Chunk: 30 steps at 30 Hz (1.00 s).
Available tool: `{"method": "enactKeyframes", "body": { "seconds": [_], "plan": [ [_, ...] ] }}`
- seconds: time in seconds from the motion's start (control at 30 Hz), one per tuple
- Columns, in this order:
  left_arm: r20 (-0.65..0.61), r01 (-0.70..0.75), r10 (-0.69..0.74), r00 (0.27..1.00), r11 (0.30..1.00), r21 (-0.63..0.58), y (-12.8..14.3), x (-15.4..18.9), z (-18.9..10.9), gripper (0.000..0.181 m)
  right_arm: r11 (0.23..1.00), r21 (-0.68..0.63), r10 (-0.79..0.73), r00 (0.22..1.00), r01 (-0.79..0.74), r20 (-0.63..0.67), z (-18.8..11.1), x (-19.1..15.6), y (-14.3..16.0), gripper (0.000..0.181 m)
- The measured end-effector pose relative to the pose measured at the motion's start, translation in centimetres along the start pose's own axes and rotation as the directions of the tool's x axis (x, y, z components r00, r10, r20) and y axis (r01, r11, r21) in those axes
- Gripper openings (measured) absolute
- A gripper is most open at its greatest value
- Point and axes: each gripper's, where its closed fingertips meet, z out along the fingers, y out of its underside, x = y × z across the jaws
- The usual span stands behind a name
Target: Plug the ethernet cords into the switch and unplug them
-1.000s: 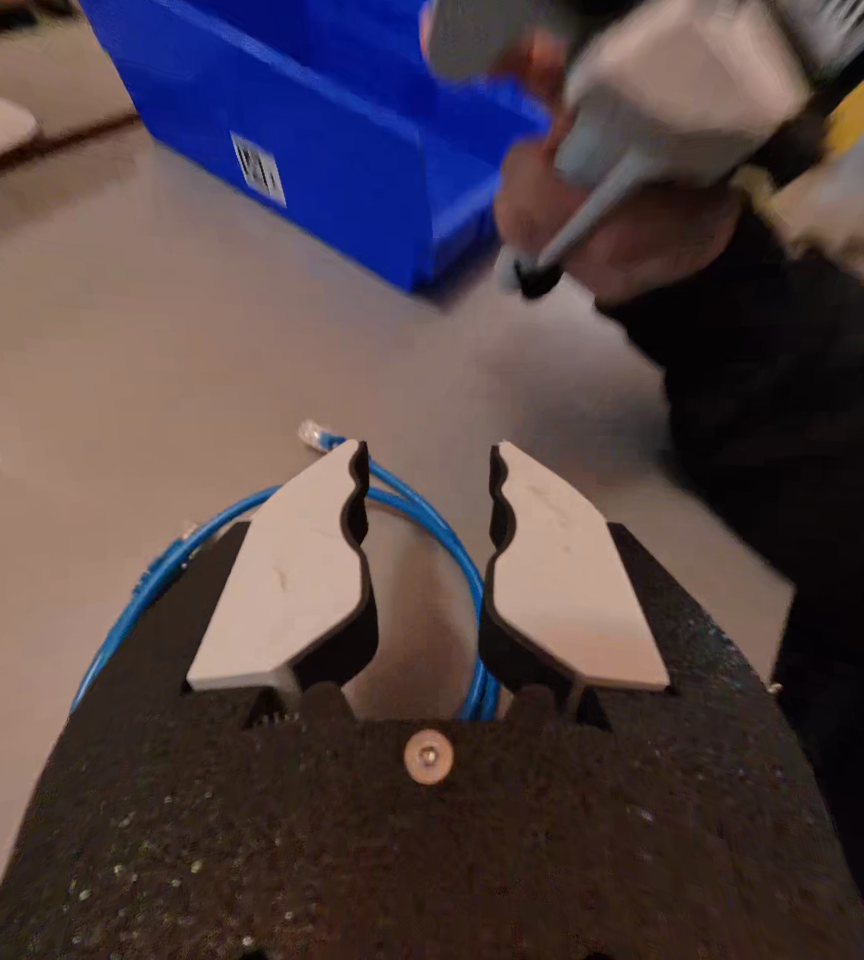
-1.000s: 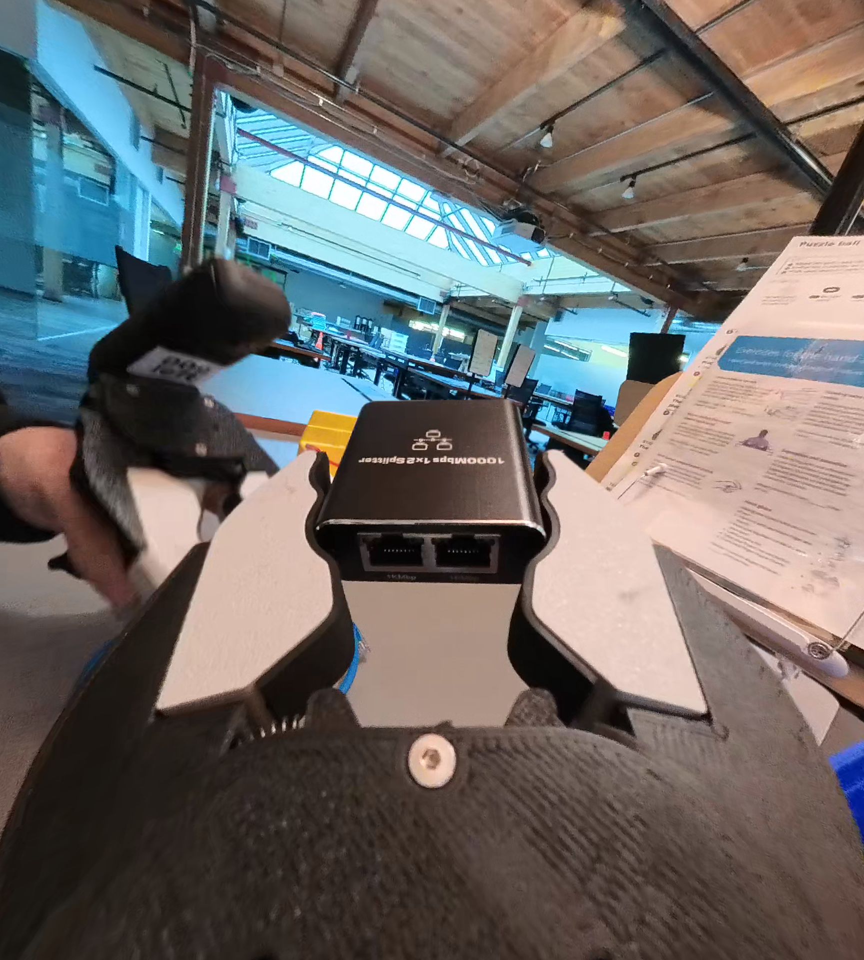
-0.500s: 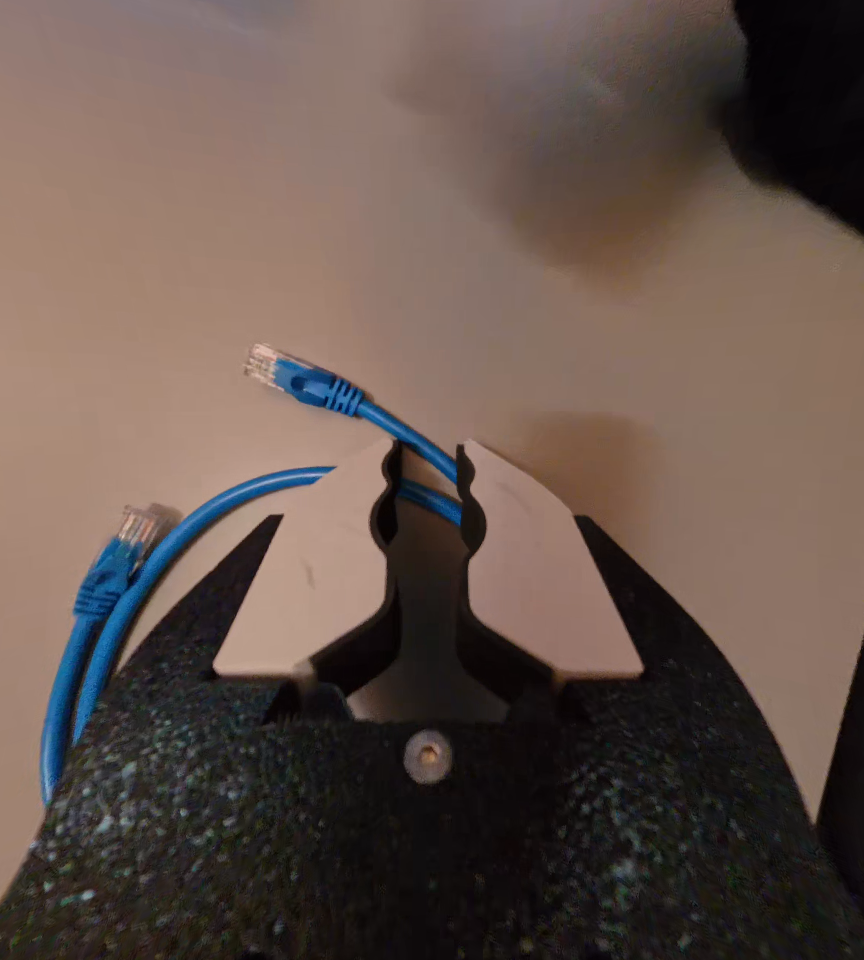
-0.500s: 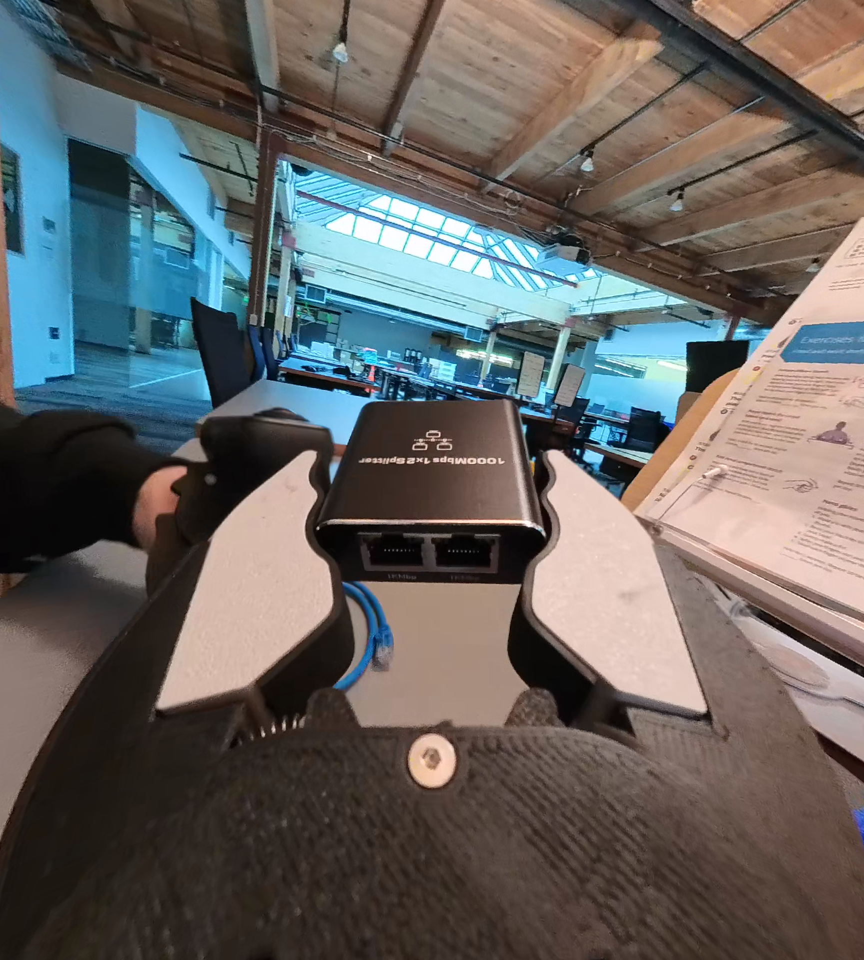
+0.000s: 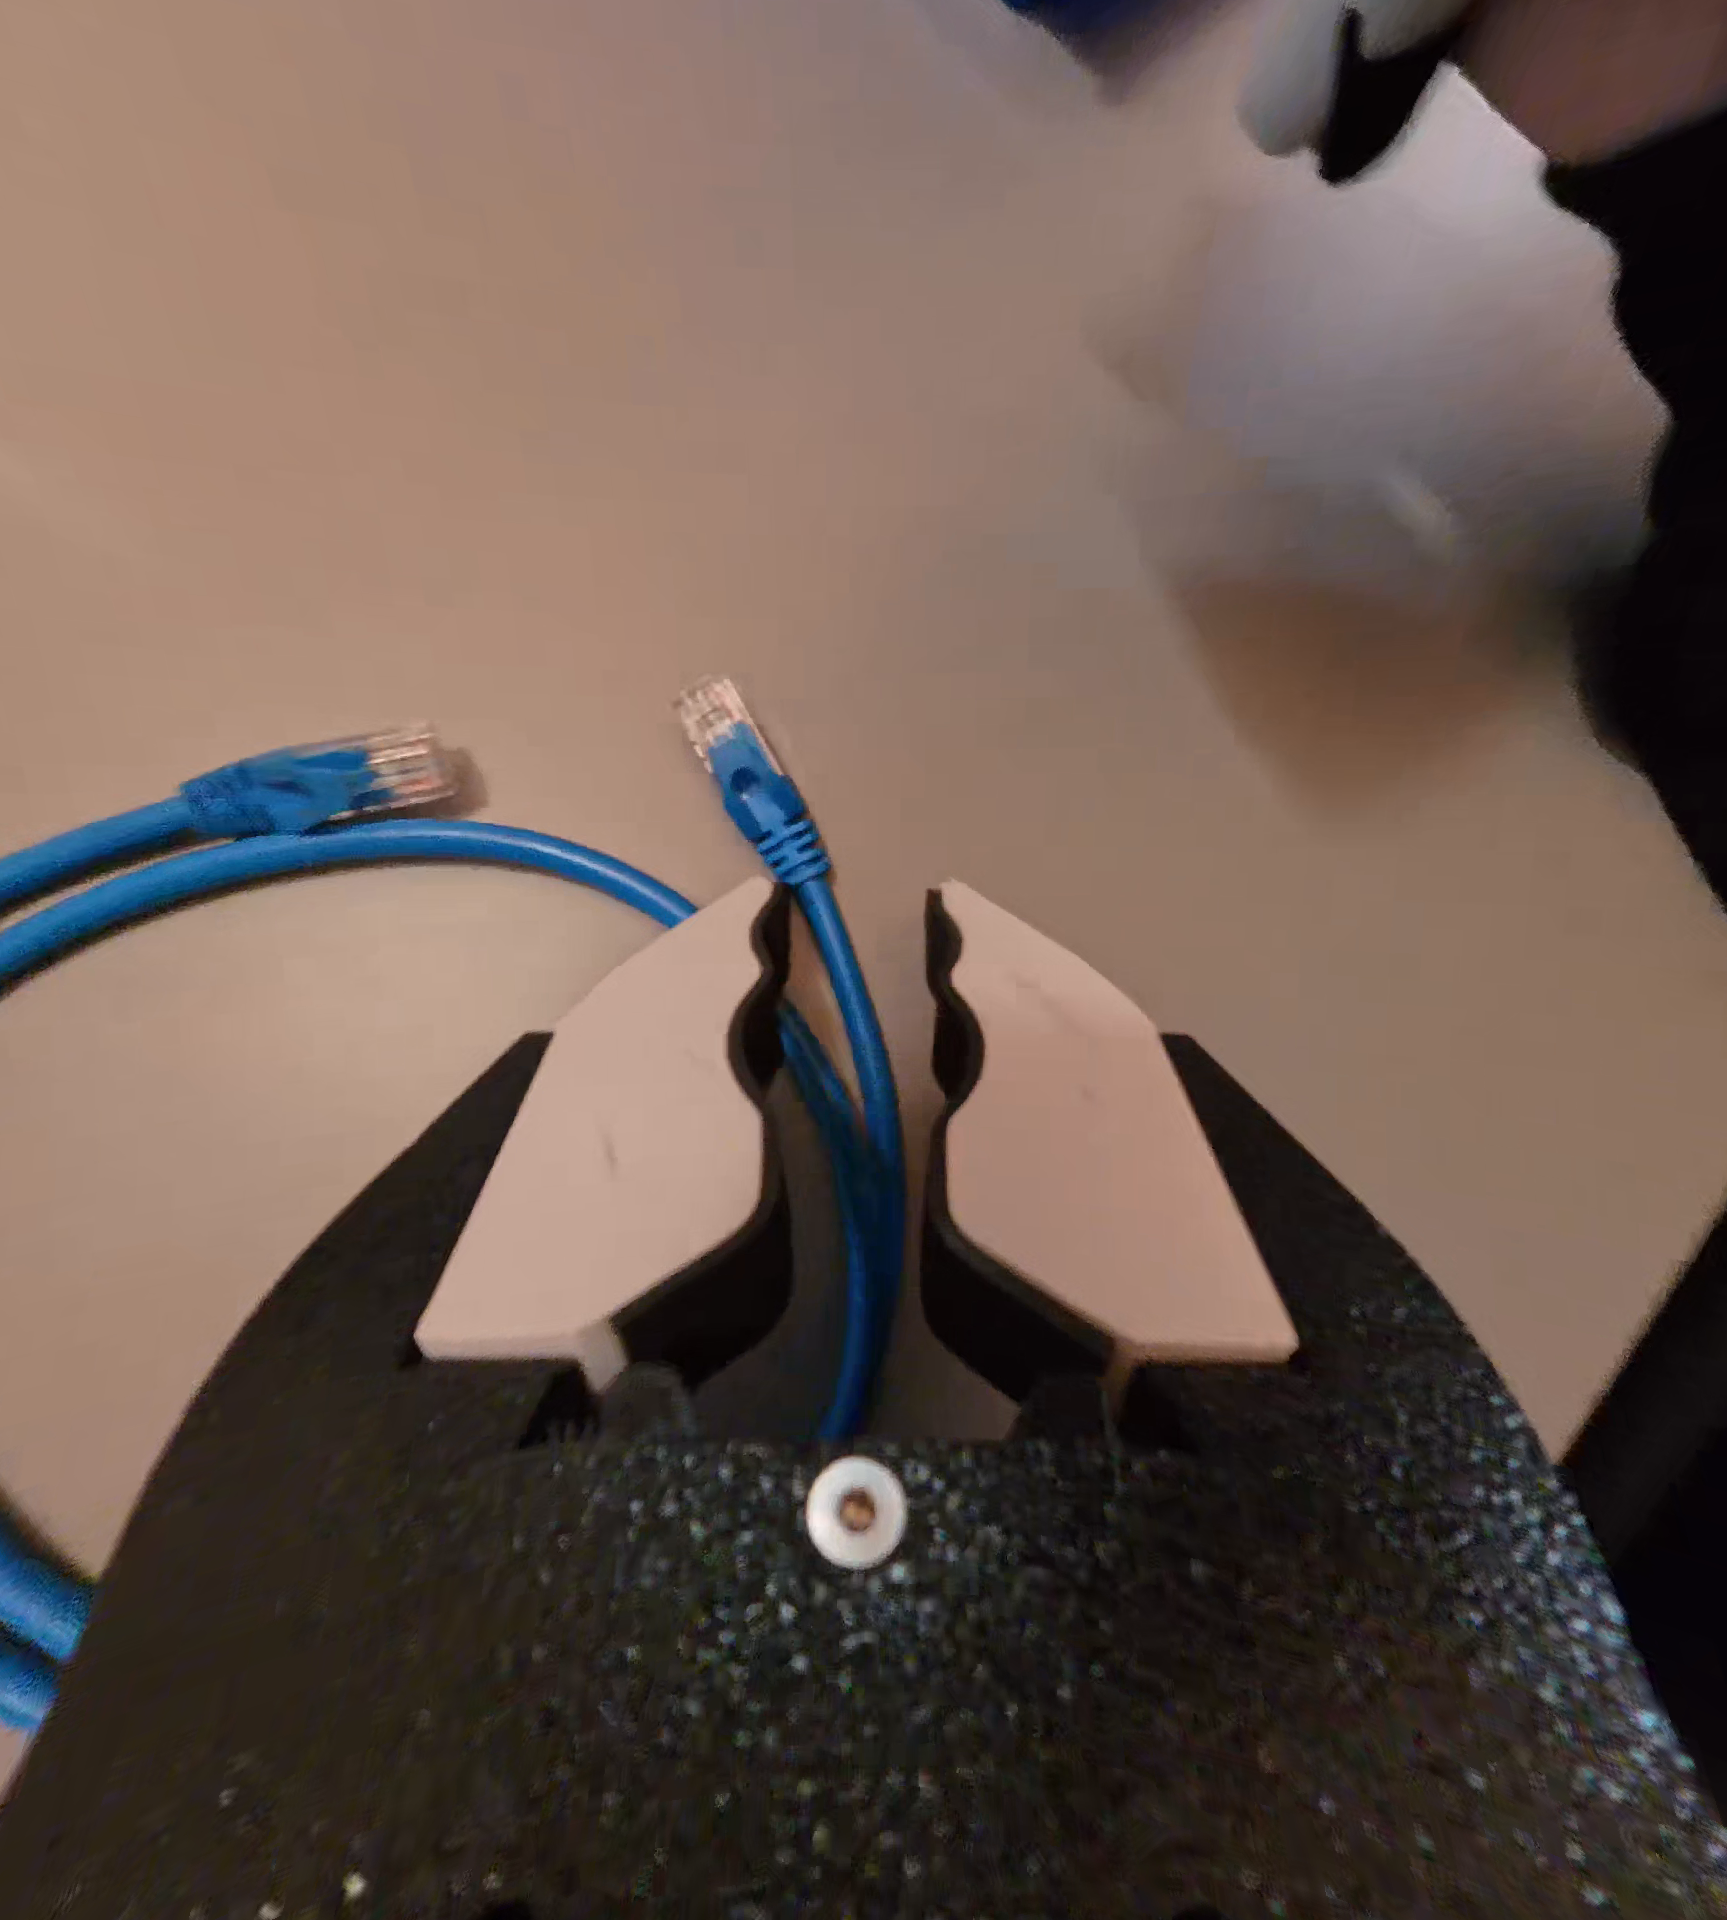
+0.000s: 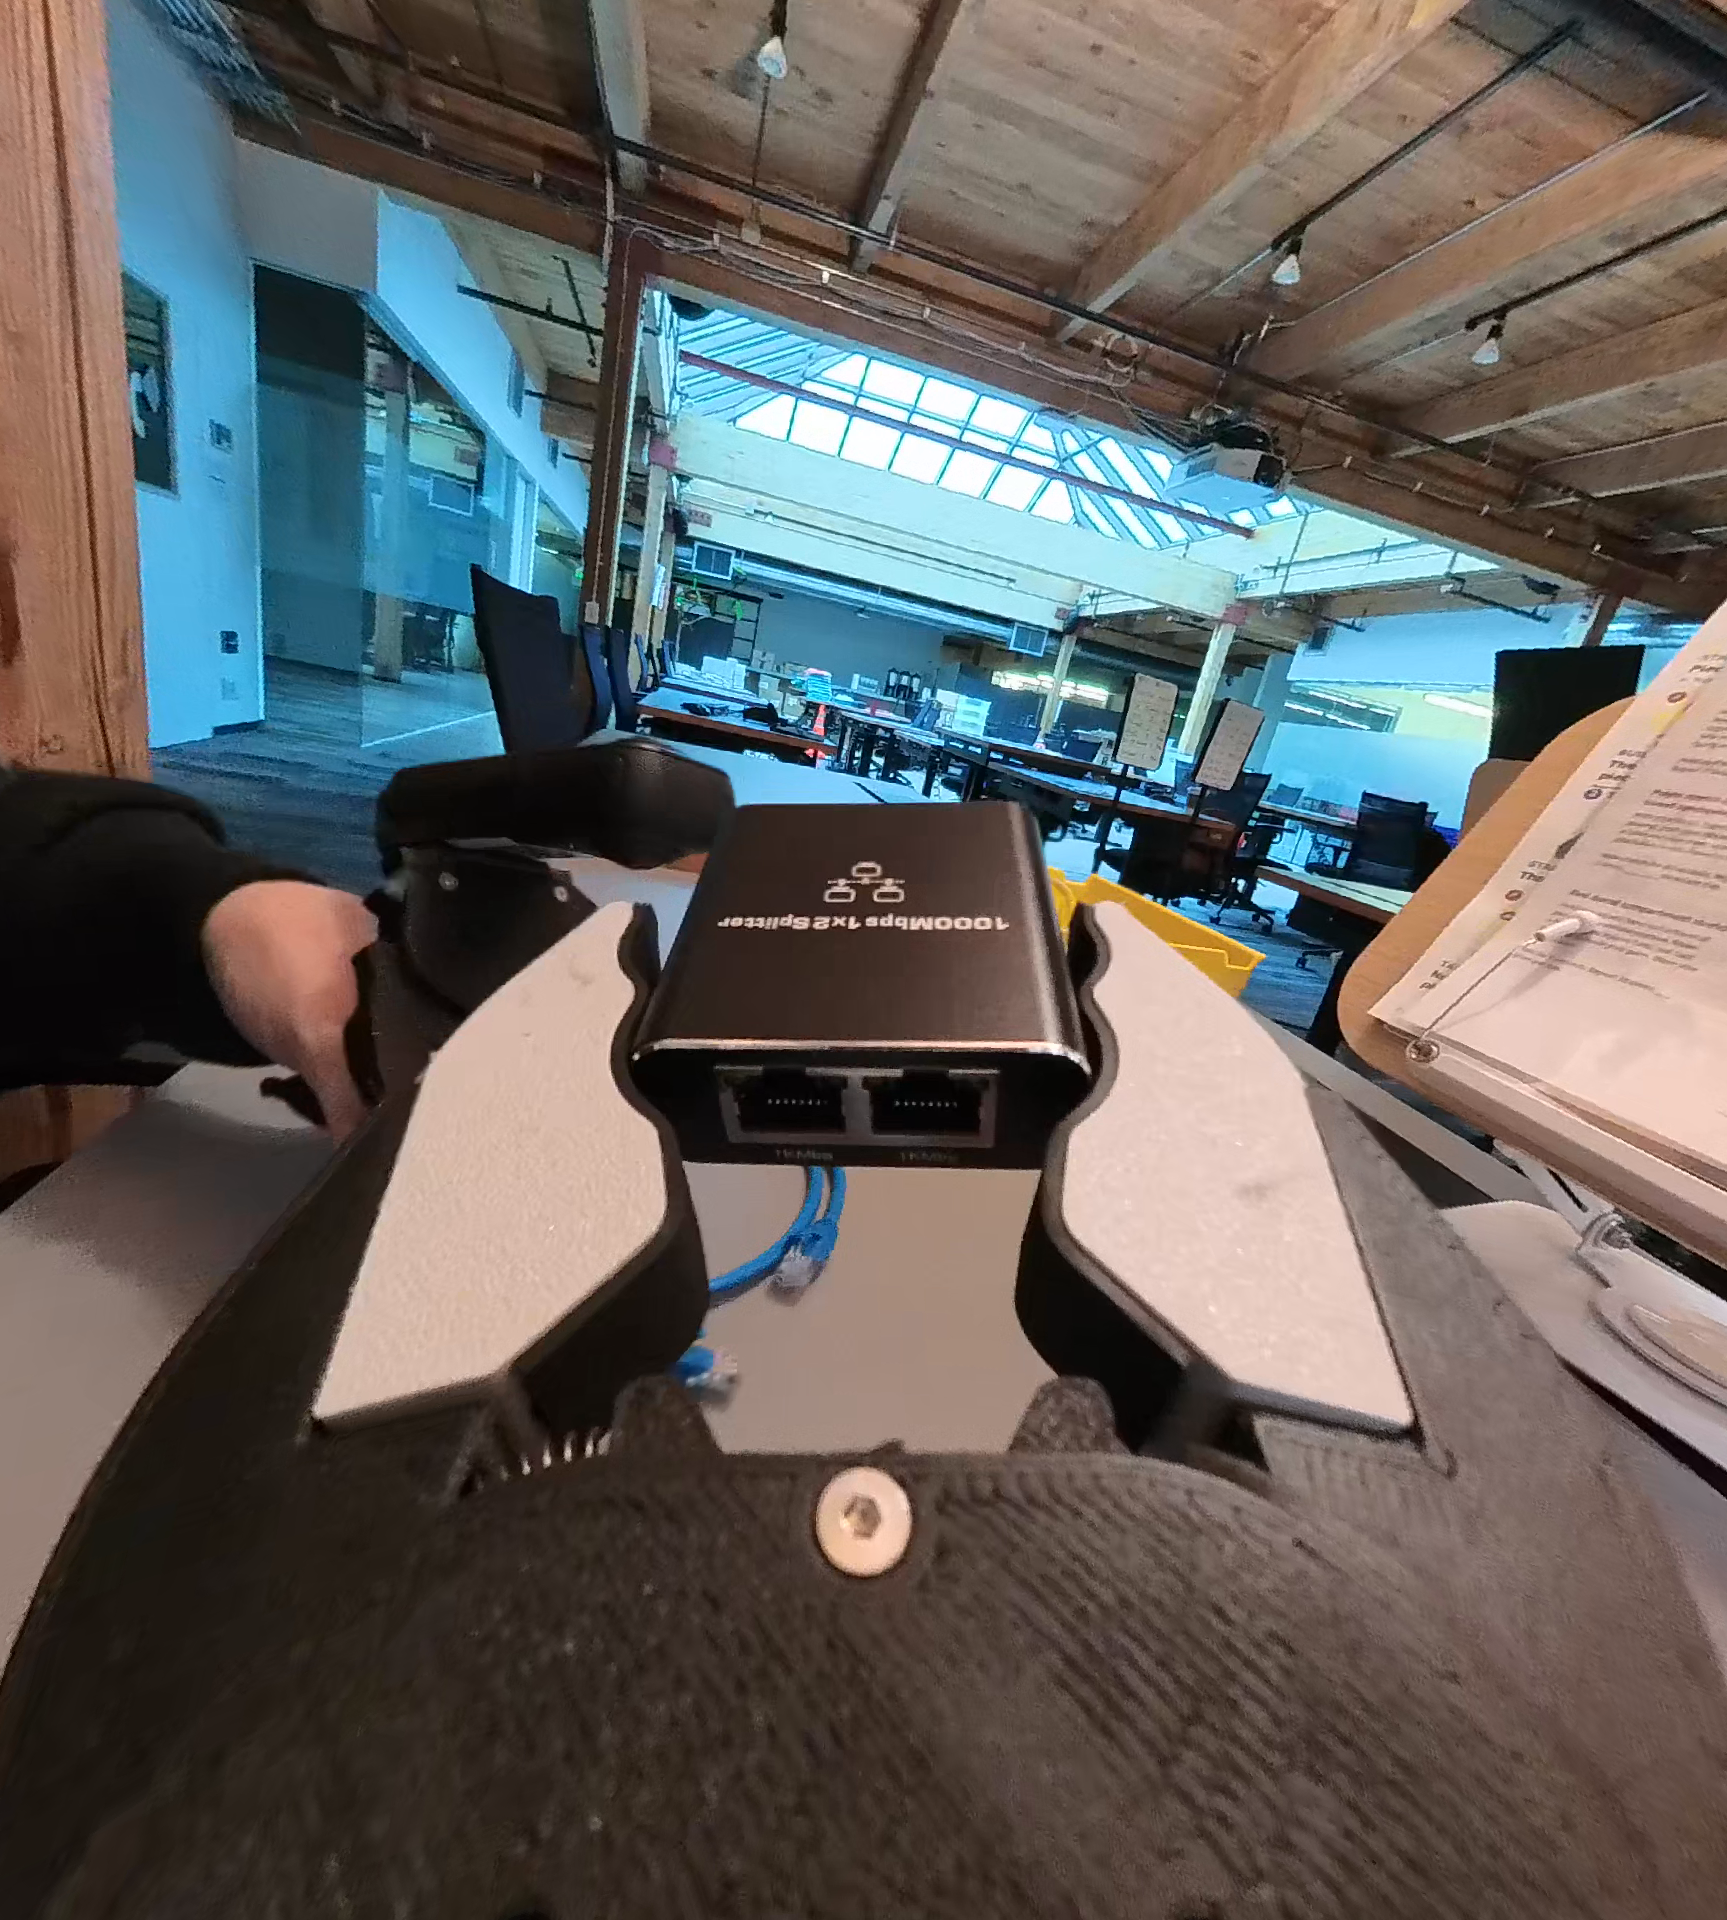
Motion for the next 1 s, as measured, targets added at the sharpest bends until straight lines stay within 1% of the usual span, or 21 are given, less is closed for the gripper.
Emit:
{"method": "enactKeyframes", "body": {
  "seconds": [0.03,0.13,0.23,0.3,0.4,0.43,0.47,0.5,0.63,0.7,0.77,0.83,0.9,0.93,1.0],
  "plan": [
    [0.032,0.02,-0.02,0.999,1.0,0.001,0.0,-0.4,0.1,0.027,1.0,0.0,0.001,1.0,-0.001,0.001,0.0,0.0,0.0,0.076],
    [0.079,0.031,-0.032,0.996,0.999,0.022,0.0,-0.7,0.4,0.026,1.0,-0.006,0.006,1.0,-0.006,0.003,0.0,0.0,0.3,0.076],
    [0.142,-0.026,0.023,0.99,0.999,0.021,-0.1,-1.2,0.6,0.018,1.0,-0.012,0.01,1.0,-0.01,0.012,0.1,-0.1,0.4,0.076],
    [0.159,-0.038,0.032,0.987,0.999,0.034,-0.3,-1.3,0.8,0.017,1.0,-0.018,0.01,1.0,-0.01,0.021,0.2,-0.3,0.5,0.076],
    [0.172,-0.021,0.011,0.985,0.998,0.054,-0.5,-1.2,1.0,0.018,1.0,-0.027,0.011,0.999,-0.01,0.036,0.5,-0.6,0.7,0.076],
    [0.174,-0.036,0.026,0.984,0.998,0.057,-0.5,-1.0,1.1,0.019,0.999,-0.031,0.014,0.999,-0.013,0.046,0.6,-0.8,0.9,0.076],
    [0.168,-0.062,0.051,0.984,0.996,0.058,-0.5,-0.8,1.1,0.014,0.999,-0.037,0.015,0.999,-0.013,0.051,0.7,-0.9,1.0,0.076],
    [0.155,-0.085,0.075,0.985,0.995,0.059,-0.4,-0.5,1.1,0.012,0.999,-0.045,0.013,0.999,-0.011,0.05,0.8,-0.9,1.2,0.076],
    [0.088,-0.134,0.129,0.988,0.99,0.047,0.1,0.2,0.8,0.012,0.998,-0.065,0.013,0.998,-0.009,0.066,1.2,-1.3,1.7,0.076],
    [0.072,-0.121,0.118,0.99,0.992,0.043,0.5,0.3,0.4,0.013,0.998,-0.068,0.009,0.998,-0.004,0.069,1.2,-1.4,1.7,0.076],
    [0.059,-0.064,0.061,0.996,0.997,0.045,0.8,0.4,0.1,0.019,0.998,-0.069,0.009,0.998,-0.005,0.07,1.2,-1.4,1.7,0.076],
    [0.065,-0.007,0.004,0.998,0.999,0.045,1.1,0.4,-0.1,0.018,0.998,-0.064,0.009,0.998,-0.004,0.068,1.1,-1.4,1.6,0.076],
    [0.093,0.017,-0.021,0.995,0.999,0.048,1.1,0.2,-0.2,0.015,0.998,-0.066,0.009,0.997,-0.004,0.072,1.1,-1.4,1.6,0.076],
    [0.112,0.009,-0.015,0.994,0.999,0.052,1.0,0.0,-0.1,0.009,0.998,-0.065,0.01,0.997,-0.005,0.074,1.2,-1.4,1.6,0.076],
    [0.133,-0.06,0.051,0.99,0.996,0.063,0.8,0.1,0.1,0.008,0.998,-0.067,0.015,0.996,-0.009,0.087,1.2,-1.7,1.7,0.076]
  ]
}}
